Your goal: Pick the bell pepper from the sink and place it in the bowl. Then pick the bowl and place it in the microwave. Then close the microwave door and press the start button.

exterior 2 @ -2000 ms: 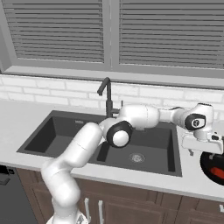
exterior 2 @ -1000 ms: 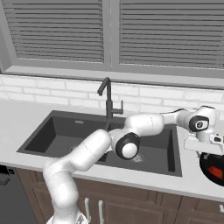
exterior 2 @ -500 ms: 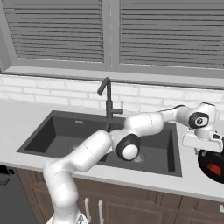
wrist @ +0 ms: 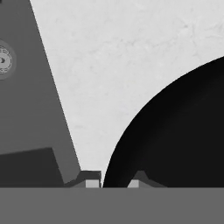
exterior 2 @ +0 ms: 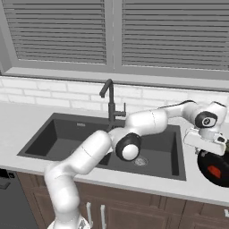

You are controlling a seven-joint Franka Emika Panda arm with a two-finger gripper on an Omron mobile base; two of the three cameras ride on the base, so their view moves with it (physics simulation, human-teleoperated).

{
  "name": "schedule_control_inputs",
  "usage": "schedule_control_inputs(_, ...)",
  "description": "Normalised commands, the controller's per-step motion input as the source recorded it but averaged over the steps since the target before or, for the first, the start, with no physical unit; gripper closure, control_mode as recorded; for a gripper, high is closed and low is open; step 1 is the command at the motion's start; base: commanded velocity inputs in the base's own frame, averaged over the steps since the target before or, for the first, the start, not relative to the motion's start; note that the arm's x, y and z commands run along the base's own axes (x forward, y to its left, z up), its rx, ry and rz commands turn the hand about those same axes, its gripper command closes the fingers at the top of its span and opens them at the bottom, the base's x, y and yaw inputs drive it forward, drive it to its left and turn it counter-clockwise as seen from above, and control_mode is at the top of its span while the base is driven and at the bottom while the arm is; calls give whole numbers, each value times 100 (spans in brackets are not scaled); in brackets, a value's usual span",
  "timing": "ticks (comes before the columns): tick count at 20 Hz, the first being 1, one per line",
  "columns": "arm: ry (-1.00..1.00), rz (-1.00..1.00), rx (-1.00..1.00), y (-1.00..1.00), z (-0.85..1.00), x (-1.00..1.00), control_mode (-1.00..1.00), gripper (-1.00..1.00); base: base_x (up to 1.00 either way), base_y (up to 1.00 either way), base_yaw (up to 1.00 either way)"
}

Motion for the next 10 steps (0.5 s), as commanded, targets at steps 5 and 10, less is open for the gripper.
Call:
schedule_control_inputs(5,-33,0,-10,34,0,-31,-100,100,0,0,0)
schedule_control_inputs(10,-28,0,-25,44,0,0,-100,100,0,0,0)
